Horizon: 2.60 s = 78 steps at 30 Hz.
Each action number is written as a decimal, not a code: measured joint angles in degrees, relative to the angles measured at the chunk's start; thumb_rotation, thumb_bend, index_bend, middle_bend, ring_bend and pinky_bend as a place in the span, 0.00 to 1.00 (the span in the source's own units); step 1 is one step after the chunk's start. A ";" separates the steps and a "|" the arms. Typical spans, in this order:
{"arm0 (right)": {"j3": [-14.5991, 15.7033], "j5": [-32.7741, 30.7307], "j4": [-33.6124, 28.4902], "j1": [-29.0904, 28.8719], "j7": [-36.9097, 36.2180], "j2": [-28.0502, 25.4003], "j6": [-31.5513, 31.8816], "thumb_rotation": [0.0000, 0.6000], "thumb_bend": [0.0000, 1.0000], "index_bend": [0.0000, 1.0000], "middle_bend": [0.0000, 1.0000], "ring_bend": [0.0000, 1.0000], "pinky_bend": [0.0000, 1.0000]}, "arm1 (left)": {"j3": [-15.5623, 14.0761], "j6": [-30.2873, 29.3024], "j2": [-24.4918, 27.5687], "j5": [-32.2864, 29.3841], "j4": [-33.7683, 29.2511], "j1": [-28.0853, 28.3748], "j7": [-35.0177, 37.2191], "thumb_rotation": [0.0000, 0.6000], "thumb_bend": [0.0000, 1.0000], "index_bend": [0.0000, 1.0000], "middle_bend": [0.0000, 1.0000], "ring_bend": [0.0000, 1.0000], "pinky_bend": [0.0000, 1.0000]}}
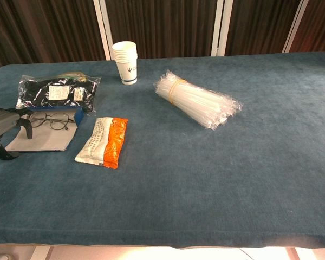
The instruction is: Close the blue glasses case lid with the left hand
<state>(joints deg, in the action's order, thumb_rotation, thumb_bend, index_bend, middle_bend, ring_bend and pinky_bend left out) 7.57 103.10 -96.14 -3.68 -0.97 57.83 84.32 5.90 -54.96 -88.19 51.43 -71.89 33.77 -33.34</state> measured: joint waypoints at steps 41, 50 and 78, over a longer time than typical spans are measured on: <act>-0.18 -0.27 0.27 0.20 -1.05 -0.52 0.46 1.00 0.27 0.00 0.00 0.00 0.00 | 7.19 -4.27 -12.67 7.30 17.49 0.11 19.36 1.00 0.39 0.54 0.08 0.00 0.13; -0.15 -0.17 0.33 0.22 -1.05 -0.52 0.49 1.00 0.27 0.00 0.00 0.00 0.00 | 6.64 -5.41 -13.17 9.89 17.99 -0.57 20.45 1.00 0.44 0.63 0.10 0.00 0.13; 0.10 -0.10 -0.42 -0.05 2.24 0.70 -1.27 1.00 0.27 0.00 0.00 0.00 0.00 | 2.34 -5.24 5.52 15.54 -4.66 -9.86 36.93 1.00 0.48 0.68 0.13 0.01 0.13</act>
<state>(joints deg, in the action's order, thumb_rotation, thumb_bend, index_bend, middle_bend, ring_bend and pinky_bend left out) 7.68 103.00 -96.56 -3.73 1.27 58.53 83.05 8.24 -60.20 -82.67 66.97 -76.55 23.90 3.59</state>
